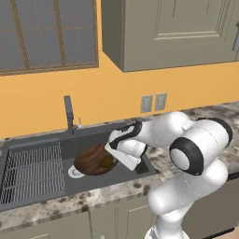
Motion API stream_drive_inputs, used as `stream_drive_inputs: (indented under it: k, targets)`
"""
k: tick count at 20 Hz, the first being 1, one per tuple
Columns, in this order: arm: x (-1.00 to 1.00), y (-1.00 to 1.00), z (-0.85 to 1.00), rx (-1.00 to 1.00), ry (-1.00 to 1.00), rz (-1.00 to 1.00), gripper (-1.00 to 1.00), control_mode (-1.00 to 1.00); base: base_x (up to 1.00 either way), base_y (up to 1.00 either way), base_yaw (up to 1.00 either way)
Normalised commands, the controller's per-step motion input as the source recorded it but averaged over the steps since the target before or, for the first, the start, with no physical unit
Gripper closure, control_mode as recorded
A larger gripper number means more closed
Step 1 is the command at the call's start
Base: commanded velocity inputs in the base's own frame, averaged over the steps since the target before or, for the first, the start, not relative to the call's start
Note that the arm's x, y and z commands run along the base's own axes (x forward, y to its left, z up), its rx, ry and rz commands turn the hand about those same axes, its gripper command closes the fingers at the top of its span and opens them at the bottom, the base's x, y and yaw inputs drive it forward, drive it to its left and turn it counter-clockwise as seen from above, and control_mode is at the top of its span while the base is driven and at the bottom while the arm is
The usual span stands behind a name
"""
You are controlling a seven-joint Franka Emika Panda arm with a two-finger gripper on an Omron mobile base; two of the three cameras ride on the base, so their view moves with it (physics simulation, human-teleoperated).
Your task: Pick the avocado from the cabinet and place it in the bowl. Then pick the bowl and place it in the sink. Then turn on the sink facuet.
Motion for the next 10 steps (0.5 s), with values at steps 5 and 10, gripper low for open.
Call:
stream_drive_inputs:
  k: [5,10]
  targets:
    - [0.64,0.37,-0.38,-0.08,0.10,0.11,1.00,-1.00,0.00,0.00,0.00]
    - [0.70,0.40,-0.50,-0.09,0.06,0.11,1.00,-1.00,0.00,0.00,0.00]
